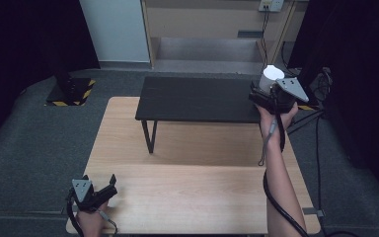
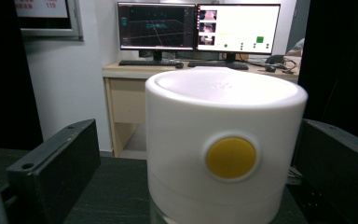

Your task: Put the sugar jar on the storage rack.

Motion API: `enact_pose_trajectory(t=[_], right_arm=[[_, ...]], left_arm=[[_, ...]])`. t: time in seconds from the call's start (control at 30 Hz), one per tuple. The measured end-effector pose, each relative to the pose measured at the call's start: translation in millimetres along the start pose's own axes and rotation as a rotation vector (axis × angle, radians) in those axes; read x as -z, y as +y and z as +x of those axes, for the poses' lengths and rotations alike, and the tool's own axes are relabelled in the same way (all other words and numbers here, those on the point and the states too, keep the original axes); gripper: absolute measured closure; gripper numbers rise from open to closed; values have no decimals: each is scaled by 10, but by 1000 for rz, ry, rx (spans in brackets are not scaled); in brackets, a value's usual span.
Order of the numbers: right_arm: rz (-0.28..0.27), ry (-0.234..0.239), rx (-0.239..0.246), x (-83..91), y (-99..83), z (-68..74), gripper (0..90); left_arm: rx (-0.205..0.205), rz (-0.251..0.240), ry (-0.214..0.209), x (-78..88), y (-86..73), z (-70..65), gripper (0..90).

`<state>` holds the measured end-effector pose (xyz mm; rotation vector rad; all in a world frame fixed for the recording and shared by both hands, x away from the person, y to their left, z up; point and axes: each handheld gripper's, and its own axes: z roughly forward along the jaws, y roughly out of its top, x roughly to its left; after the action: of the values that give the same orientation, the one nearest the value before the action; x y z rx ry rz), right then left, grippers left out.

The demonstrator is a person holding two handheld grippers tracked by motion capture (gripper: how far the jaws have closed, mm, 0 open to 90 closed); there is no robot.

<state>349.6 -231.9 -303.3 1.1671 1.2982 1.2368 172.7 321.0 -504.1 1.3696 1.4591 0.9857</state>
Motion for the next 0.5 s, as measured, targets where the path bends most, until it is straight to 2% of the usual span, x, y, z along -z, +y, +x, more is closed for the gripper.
enact_pose_trajectory(t=[0.13, 0.27, 0.43, 0.5], right_arm=[[-21, 21, 9, 92, -19, -30, 5], [-36, 15, 0, 219, -64, -49, 6], [-70, -6, -14, 406, -249, -63, 6], [-83, -7, 8, 490, -347, -72, 6]], left_arm=[[-1, 1, 0, -1, 1, -2, 0], [-4, 2, 1, -2, 2, -5, 0], [-3, 4, 2, -3, 5, -8, 0], [-3, 5, 2, -3, 5, -9, 0]])
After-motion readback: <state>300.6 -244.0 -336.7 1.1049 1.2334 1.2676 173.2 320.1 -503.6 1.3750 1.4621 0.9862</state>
